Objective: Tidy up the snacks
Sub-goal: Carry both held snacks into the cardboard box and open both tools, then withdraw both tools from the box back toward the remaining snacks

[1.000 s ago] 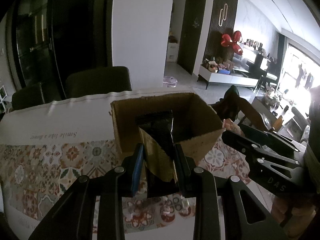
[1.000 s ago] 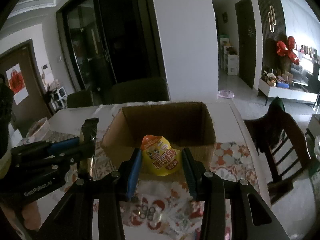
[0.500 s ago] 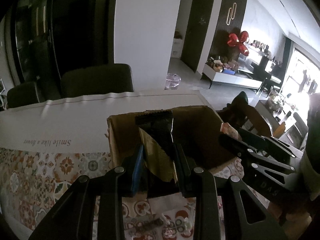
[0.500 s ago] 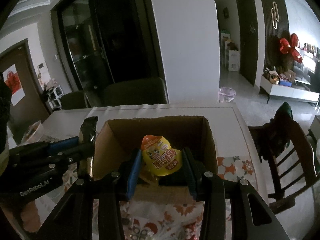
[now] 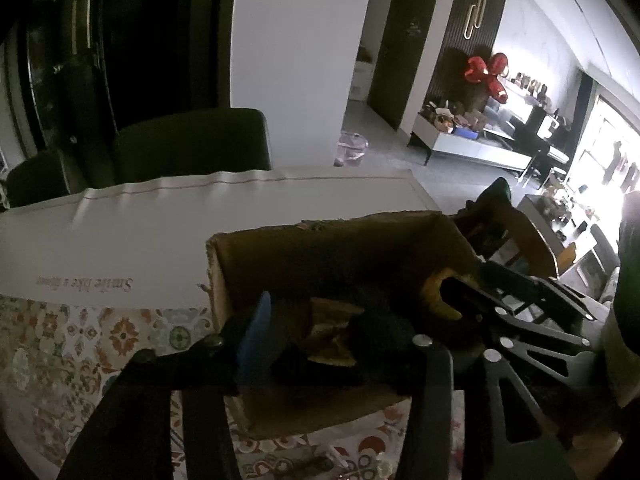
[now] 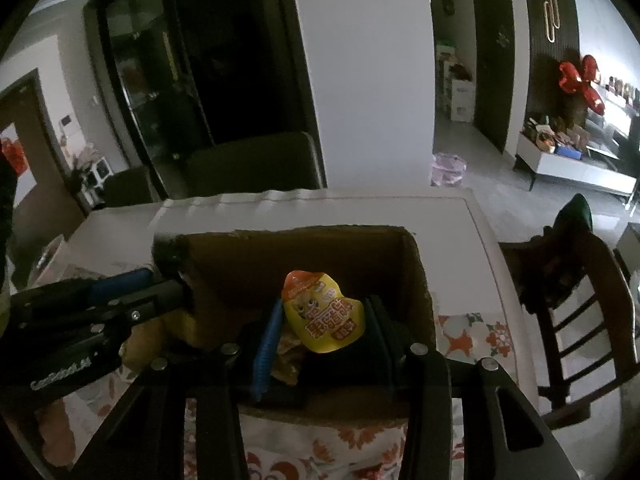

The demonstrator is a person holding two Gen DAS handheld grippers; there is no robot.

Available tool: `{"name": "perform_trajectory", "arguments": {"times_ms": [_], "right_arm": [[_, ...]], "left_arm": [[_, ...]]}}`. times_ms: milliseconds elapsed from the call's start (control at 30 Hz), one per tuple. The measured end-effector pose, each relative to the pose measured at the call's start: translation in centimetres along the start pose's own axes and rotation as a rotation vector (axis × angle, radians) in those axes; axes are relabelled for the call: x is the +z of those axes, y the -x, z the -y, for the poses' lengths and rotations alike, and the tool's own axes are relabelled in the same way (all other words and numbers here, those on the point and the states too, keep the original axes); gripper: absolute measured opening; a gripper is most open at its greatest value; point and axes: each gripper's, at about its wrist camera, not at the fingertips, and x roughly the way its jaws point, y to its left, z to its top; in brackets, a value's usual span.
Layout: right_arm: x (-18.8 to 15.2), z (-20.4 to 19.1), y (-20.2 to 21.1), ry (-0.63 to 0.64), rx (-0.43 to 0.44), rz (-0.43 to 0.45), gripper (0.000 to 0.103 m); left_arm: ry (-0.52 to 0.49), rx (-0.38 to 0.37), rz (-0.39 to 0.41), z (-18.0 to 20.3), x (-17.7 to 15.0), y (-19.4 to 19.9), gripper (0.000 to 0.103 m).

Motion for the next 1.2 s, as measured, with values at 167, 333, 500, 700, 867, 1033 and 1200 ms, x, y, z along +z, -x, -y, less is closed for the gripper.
{"name": "perform_trajectory", "arguments": {"times_ms": [167, 333, 500, 700, 867, 1033, 1200], "right_arm": [[-0.4, 0.2, 0.5, -0.004, -0.031, 0.011, 0.06], [-1.6, -0.4, 2.5, 0.006, -0.073, 0.048, 0.06], [-3.0, -1.1, 4.6, 0.005, -0.074, 0.075, 0.06], [-5.0, -2.0, 6.5, -0.013, -0.049, 0.088, 0.06], [-7.2, -3.0, 7.3, -0.028, -0.038, 0.08, 0.06], [-9.3, -3.8, 7.3, -0.042, -0.044, 0.056, 0.06], [-11.3, -4.3, 6.6, -0.056, -0.059, 0.017, 0.06]], "left_arm": [[-0.013, 0.023, 0.017, 0.0, -0.8, 1.2, 0.058], [-0.062, 0.069, 0.062, 0.1, -2.3, 3.4, 0.063], [-0.091, 0.06, 0.098, 0.2, -4.1, 5.6, 0.064], [-0.141, 0.045, 0.121, 0.3, -6.1, 7.8, 0.064], [-0.171, 0.049, 0.129, 0.1, -7.9, 8.8, 0.064], [-0.21, 0.066, 0.121, -0.1, -9.8, 9.0, 0.064], [-0.238, 0.07, 0.107, -0.8, -11.6, 8.6, 0.064]]}}
